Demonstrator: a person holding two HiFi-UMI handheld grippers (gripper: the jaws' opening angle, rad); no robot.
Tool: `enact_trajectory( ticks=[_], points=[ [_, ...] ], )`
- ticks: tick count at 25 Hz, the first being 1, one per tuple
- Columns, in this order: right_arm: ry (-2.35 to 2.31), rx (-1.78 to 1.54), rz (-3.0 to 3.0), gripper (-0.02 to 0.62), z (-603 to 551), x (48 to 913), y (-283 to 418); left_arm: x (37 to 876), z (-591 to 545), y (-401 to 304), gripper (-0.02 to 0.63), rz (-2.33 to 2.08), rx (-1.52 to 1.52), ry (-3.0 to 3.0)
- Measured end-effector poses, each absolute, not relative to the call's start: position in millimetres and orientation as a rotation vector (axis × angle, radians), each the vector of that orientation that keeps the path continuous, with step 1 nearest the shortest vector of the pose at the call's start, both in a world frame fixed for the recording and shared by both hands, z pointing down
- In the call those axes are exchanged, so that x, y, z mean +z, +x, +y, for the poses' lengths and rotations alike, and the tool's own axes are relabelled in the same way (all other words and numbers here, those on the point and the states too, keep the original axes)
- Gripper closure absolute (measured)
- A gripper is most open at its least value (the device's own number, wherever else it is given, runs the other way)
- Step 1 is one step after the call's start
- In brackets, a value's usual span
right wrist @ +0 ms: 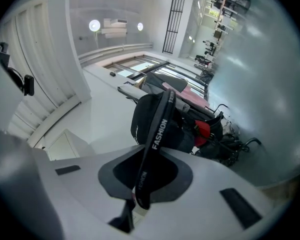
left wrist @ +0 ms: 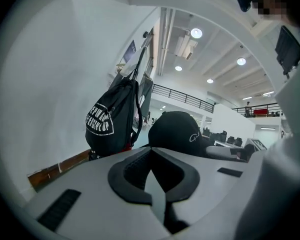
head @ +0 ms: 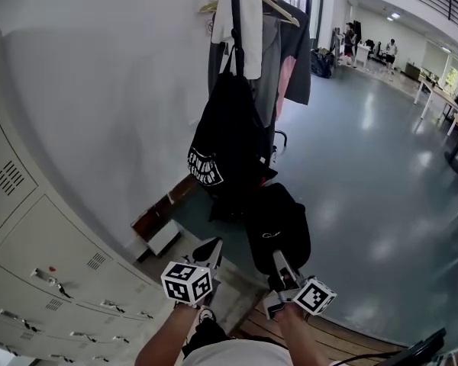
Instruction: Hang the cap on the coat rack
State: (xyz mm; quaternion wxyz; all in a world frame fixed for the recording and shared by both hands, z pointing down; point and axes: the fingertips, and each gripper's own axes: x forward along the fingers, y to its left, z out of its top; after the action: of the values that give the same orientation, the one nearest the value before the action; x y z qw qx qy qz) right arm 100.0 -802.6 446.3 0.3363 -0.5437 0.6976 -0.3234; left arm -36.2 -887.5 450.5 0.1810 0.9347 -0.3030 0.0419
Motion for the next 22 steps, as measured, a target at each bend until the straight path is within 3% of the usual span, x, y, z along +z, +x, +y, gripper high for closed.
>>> enact_trajectory(
  ticks=[22],
  points=[
    [-1.269, -0.43, 1.901, 0.575, -960, 320, 54, 373, -1049, -56, 0.602, -0.716, 0.056, 2.795]
  ],
)
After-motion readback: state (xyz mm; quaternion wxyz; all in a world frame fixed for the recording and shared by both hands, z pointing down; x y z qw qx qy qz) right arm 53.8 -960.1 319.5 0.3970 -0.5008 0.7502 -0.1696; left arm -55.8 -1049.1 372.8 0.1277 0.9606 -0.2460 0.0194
